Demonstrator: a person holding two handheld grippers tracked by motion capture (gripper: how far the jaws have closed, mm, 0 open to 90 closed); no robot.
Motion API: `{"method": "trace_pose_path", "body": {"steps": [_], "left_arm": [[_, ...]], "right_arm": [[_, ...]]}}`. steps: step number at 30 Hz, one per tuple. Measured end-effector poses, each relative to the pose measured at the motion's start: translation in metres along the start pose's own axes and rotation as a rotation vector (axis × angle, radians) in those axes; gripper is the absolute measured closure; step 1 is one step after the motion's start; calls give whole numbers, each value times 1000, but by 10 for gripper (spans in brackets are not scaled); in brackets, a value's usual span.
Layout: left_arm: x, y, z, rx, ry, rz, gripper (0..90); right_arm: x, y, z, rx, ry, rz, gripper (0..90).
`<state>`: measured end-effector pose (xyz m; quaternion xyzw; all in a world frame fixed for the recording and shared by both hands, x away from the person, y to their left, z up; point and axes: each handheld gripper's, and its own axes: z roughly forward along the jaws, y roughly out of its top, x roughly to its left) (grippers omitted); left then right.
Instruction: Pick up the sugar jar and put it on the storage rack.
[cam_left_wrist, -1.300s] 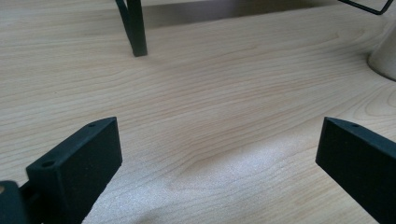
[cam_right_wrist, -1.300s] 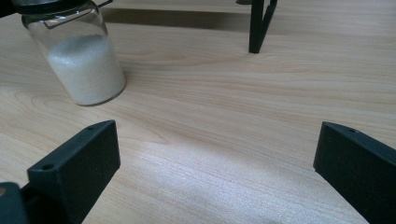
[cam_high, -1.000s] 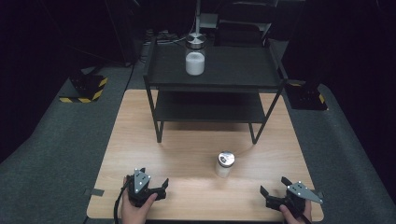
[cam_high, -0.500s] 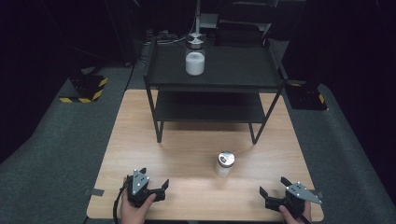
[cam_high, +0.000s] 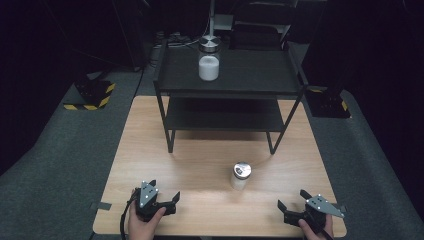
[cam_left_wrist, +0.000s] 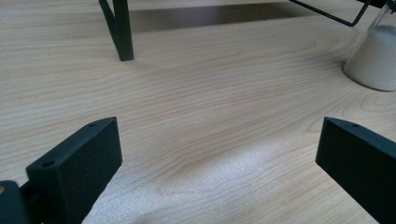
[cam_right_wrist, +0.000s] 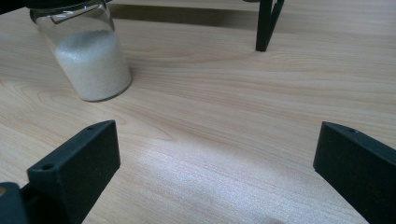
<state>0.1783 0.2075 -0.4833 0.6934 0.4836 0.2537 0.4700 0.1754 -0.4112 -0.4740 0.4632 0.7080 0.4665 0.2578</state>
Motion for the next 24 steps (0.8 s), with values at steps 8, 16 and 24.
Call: {"method": "trace_pose_path", "body": {"steps": [8, 16, 24], "left_arm": [[1, -3, -1, -15, -7, -1, 7], [2, -3, -2, -15, -9, -3, 8], [4, -5, -3, -27, -14, -12, 7]], "right_arm": [[4, 5, -5, -54, 14, -13, 1], [14, 24, 1, -99, 83, -36, 2], [26, 36, 32, -86, 126, -47, 3]]}}
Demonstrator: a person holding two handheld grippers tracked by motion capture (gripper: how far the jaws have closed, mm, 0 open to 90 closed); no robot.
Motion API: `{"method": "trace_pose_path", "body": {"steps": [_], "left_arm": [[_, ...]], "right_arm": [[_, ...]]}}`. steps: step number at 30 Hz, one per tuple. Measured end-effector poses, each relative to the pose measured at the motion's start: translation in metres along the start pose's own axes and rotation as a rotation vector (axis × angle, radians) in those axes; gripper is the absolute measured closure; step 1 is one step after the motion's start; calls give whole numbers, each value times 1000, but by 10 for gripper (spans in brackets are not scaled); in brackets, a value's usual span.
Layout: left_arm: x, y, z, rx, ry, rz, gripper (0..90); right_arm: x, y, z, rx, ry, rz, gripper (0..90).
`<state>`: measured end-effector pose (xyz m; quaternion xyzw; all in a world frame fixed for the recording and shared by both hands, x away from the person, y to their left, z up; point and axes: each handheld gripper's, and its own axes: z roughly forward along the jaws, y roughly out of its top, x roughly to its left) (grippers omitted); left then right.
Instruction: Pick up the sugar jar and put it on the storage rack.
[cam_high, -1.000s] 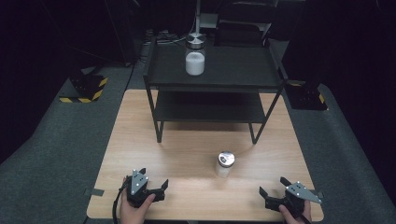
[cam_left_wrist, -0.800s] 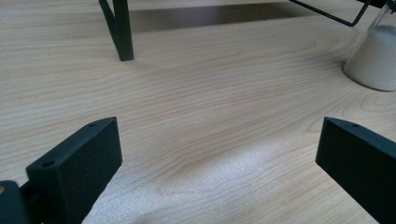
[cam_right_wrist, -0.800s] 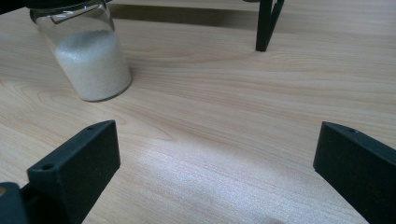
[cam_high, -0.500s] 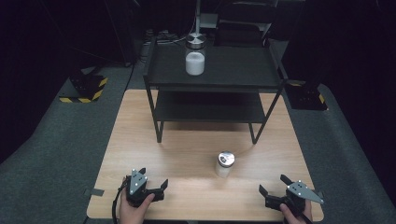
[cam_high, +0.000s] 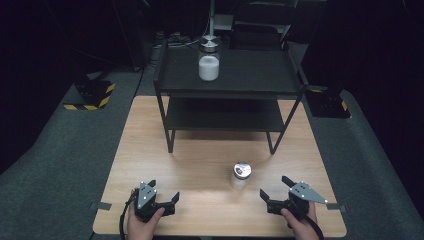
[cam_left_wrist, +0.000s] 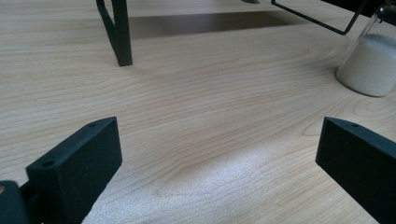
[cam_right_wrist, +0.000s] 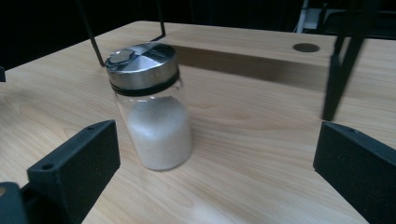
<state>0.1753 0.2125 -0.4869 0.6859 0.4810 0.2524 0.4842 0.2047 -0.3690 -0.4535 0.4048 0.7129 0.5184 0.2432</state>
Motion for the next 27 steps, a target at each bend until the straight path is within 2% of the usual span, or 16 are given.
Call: {"method": "trace_pose_path", "body": {"steps": [5, 11, 16, 20, 27], "left_arm": [[1, -1, -1, -2, -1, -5, 7], [3, -1, -1, -1, -8, -8, 7], [3, 0, -1, -1, -12, -8, 8], [4, -1, -1, -1, -15, -7, 8], [4, 1, -1, 8, -15, -6, 8]], "right_arm": [[8, 2, 23, 9, 48, -31, 4], [20, 1, 55, 30, 82, -61, 33], [34, -3, 73, 21, 50, -80, 95], [41, -8, 81, 5, 19, -61, 162], [40, -8, 87, 11, 15, -22, 265]]}}
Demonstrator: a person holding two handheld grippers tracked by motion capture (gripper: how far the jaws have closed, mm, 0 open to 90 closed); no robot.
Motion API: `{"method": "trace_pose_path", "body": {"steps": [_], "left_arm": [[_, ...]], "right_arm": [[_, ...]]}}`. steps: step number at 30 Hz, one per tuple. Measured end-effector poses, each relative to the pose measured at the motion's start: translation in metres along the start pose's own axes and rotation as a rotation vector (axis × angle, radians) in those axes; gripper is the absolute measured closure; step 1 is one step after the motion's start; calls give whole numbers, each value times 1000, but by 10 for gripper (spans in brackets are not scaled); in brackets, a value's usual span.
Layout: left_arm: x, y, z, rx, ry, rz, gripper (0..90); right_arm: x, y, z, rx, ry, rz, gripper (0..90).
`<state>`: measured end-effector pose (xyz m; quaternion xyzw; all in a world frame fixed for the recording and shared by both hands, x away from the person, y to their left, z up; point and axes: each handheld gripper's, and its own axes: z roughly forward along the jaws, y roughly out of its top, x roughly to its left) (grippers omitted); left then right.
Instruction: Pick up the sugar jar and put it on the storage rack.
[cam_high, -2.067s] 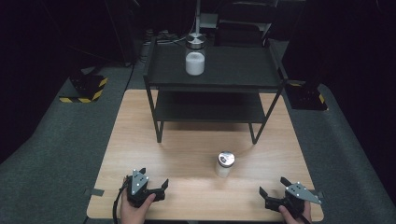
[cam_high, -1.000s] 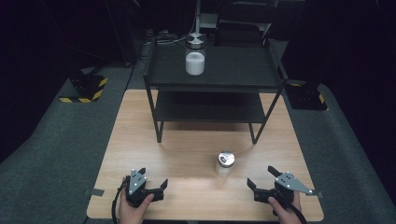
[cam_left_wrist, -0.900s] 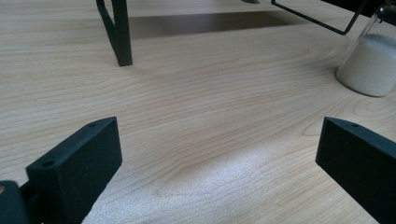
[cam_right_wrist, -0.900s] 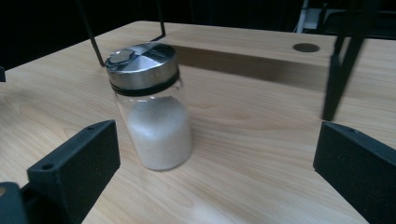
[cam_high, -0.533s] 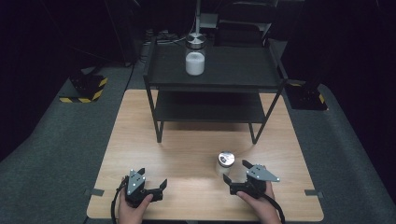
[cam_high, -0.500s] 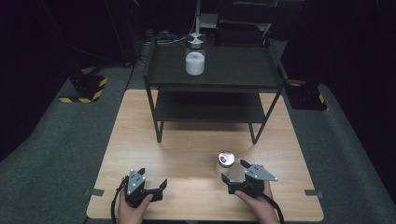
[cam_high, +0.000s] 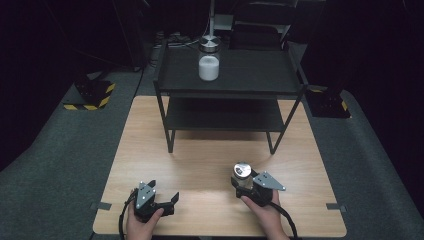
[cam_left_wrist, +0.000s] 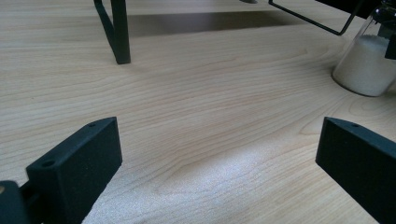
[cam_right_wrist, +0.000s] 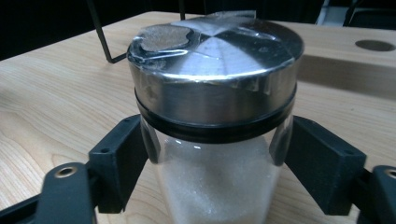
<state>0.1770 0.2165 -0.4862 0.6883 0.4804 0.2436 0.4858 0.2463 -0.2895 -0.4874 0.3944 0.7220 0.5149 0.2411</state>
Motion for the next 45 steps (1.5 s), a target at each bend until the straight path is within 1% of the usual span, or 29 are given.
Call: {"method": "trace_pose_path", "body": {"steps": [1, 2, 5, 9, 14, 18, 26, 34, 37, 40, 45], "left_arm": [[0, 0, 0, 0, 0, -1, 7], [0, 0, 0, 0, 0, -2, 7], [0, 0, 0, 0, 0, -3, 7], [0, 0, 0, 0, 1, 0, 7], [0, 0, 0, 1, 0, -2, 7], [0, 0, 0, -1, -2, 0, 7], [-1, 0, 0, 1, 0, 6, 7], [-7, 5, 2, 31, 11, 42, 7], [-7, 5, 2, 35, 12, 40, 8], [-6, 5, 2, 33, 9, 33, 7], [-6, 5, 2, 32, 9, 31, 8]], "right_arm": [[0, 0, 0, 0, 1, -1, 286], [0, 0, 0, -2, 3, -5, 290], [4, -1, 0, -4, -13, -26, 300], [8, -2, -1, -10, -24, -48, 306], [8, 0, -3, -4, -32, -54, 307], [6, 1, -8, -7, -45, -53, 307], [0, 7, -26, -48, -88, -53, 307], [-6, 19, -47, -80, -130, -41, 307], [-6, 24, -52, -91, -148, -44, 307], [-8, 30, -59, -111, -152, -32, 307], [-7, 42, -67, -139, -160, -31, 308]]}}
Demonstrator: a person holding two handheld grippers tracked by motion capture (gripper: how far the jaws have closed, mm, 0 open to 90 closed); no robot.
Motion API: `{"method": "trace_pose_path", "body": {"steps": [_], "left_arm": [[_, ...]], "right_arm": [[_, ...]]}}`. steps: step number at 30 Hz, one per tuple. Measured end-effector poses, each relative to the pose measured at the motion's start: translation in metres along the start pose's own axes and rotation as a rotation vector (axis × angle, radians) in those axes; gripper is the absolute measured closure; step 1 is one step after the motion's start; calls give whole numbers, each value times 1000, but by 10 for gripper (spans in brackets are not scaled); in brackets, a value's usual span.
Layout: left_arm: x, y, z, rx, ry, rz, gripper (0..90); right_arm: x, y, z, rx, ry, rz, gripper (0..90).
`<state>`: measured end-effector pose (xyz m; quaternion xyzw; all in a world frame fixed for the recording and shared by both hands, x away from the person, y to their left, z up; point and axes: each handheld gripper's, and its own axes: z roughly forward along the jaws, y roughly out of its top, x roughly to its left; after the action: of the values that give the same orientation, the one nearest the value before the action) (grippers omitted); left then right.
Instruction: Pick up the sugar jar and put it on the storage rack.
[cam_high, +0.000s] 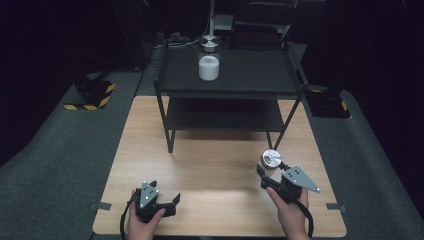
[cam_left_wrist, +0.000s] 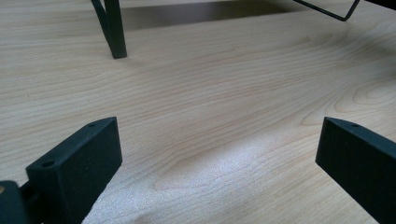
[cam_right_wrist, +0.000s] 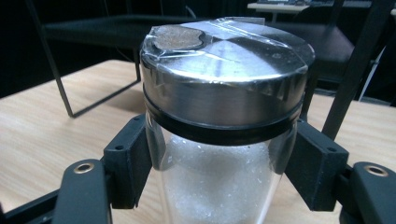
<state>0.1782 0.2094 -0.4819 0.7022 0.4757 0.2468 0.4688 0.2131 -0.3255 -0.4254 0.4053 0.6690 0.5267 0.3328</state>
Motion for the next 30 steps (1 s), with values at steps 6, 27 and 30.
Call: {"method": "trace_pose_path", "body": {"steps": [6, 27, 30], "left_arm": [[1, -1, 0, -2, -2, -4, 8], [4, 0, 0, 1, -17, -7, 7], [5, 0, 0, 3, -21, -12, 7]], "right_arm": [[3, 18, -6, -35, 2, 3, 308], [11, 92, -10, -105, 19, 2, 308], [11, 100, -10, -122, 20, -2, 308]]}}
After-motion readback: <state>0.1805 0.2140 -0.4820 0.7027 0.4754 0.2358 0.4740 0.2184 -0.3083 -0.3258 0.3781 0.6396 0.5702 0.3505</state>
